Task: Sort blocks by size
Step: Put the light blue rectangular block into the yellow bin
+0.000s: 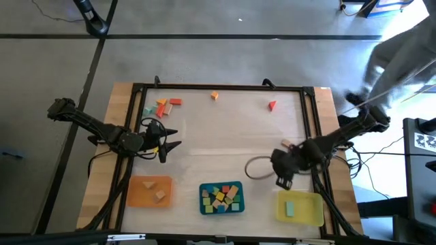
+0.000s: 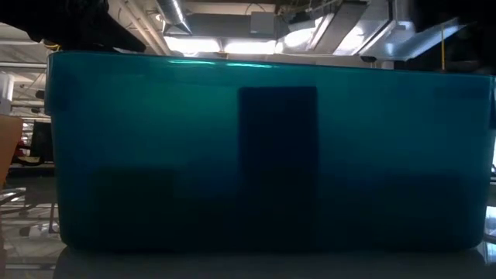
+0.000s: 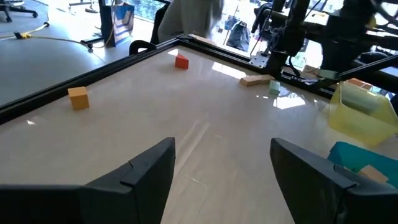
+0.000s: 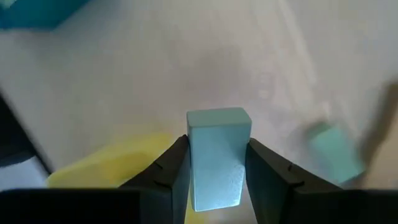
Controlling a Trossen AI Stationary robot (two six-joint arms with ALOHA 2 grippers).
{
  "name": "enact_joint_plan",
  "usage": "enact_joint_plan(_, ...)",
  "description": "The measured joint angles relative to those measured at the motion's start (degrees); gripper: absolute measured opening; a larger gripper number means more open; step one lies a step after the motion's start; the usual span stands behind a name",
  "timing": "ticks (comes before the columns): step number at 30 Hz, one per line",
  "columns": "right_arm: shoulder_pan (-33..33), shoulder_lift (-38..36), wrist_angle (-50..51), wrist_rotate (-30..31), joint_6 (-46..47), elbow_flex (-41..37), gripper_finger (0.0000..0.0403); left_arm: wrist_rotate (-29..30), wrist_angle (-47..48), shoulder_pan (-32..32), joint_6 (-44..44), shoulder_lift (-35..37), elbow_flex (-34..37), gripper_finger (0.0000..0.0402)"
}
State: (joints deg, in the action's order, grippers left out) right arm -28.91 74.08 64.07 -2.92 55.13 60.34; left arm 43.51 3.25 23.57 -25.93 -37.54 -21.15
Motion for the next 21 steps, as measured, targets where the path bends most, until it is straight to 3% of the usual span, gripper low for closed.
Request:
enact_joint_plan(4, -7.49, 0.14, -2.22, -0.65, 10.54, 0.0, 0.013, 0.02, -0.38, 0.0, -0.38, -0.02, 0.0, 0.025)
enact_joint_plan(13, -21.0, 1.96, -4.08, 6.86, 29.17, 0.0, 0.0131, 0.01, -1.74, 0.01, 0.38, 0.0, 0.0, 0.025)
enact_joint_plan(21, -25.26, 7.69, -4.45, 5.23, 33.46, 0.0, 0.0131, 0.0, -2.8, 0.01, -0.34, -0.01, 0.0, 0.025)
